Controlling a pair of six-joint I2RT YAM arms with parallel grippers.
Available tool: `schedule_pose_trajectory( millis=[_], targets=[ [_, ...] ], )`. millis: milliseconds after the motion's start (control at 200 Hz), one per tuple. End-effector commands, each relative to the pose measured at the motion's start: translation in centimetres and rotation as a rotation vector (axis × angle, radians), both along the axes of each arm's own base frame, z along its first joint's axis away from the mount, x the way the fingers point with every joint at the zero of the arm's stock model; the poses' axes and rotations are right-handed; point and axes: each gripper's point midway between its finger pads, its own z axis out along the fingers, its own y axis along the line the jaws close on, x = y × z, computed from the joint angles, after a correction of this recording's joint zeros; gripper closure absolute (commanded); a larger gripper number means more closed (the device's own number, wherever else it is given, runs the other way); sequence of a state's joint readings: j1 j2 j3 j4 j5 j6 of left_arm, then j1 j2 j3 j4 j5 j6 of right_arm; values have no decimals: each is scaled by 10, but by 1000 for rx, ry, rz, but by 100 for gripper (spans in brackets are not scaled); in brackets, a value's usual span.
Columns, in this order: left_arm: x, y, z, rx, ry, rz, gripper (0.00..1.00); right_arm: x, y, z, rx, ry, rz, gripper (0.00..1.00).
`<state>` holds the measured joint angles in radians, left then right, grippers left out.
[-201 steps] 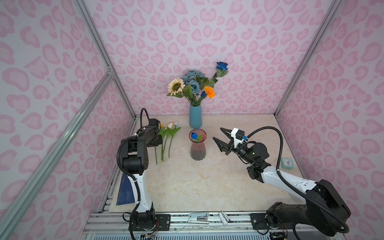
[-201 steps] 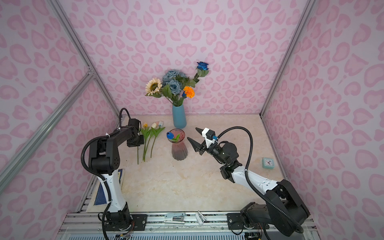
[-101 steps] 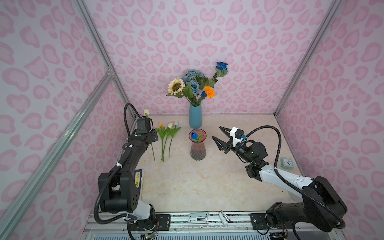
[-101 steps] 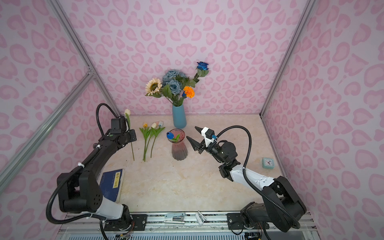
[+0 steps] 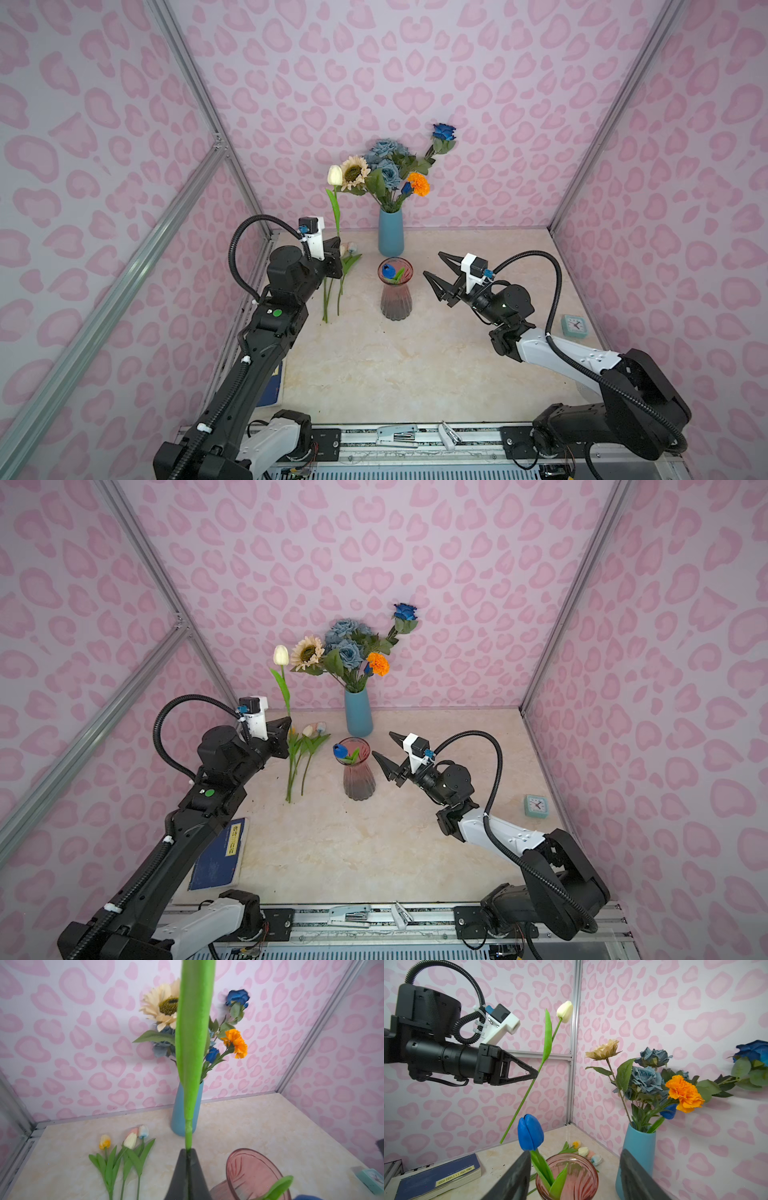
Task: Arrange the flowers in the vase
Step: 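Lift the white tulip with the left gripper toward the pink vase, then lower the white tulip stem into the pink vase with the left gripper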
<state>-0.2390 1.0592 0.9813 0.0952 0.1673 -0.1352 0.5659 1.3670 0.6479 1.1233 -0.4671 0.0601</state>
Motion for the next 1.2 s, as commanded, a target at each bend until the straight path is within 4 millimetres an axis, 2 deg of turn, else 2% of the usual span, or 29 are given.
schedule_pose_trajectory(
  millis=[0,210,490,795,1040,1195],
  targets=[
    [-16,-24,44,-47,-190,-137,97,-3,-2,6,14,-26,-4,33],
    [-15,-45,63,-81,-319,-232,97,-6,0,7,16,-31,-4,32],
    [-5,-72,72,-145,-402,-344,97,-9,0,6,7,-33,-15,32],
    [13,-106,48,-168,-379,-407,97,-12,2,8,2,-38,-12,32],
    [28,-118,12,-169,-332,-419,97,-13,1,7,-8,-38,-20,31],
    [31,-118,-8,-165,-308,-412,97,-13,0,5,-15,-36,-25,31]
  ],
)
